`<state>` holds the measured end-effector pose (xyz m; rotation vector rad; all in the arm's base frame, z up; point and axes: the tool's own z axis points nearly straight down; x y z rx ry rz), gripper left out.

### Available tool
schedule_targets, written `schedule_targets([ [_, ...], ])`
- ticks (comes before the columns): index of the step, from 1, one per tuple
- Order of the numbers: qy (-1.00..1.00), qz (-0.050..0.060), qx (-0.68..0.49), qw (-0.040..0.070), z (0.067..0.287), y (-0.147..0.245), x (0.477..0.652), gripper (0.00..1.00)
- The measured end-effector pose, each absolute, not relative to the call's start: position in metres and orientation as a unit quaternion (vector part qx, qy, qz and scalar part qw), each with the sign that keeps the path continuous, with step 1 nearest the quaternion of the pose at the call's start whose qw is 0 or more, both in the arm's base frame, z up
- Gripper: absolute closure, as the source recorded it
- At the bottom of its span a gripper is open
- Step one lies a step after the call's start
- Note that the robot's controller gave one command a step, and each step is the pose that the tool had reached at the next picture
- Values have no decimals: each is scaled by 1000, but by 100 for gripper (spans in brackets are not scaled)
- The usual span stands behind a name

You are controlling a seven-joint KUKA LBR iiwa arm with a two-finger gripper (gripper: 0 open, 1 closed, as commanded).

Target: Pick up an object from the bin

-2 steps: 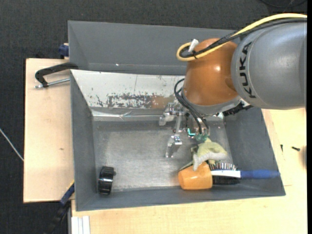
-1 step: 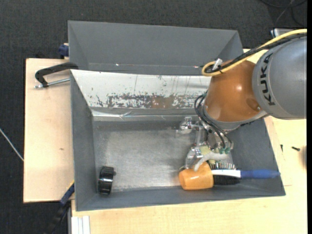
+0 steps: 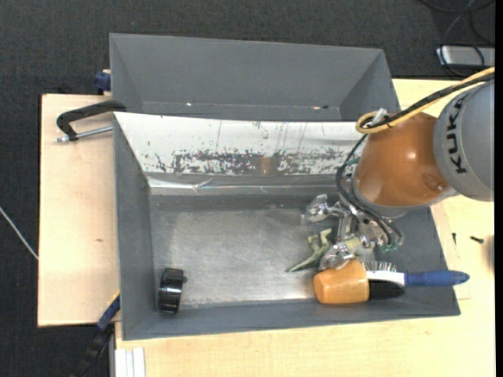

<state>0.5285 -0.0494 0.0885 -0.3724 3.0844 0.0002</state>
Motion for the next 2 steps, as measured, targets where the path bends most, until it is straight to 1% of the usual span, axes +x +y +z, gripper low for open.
schedule_targets([
  [1,993,1,-122,4,85,-49,521,100],
  [2,989,-1,-148,8,229,-41,537,100],
])
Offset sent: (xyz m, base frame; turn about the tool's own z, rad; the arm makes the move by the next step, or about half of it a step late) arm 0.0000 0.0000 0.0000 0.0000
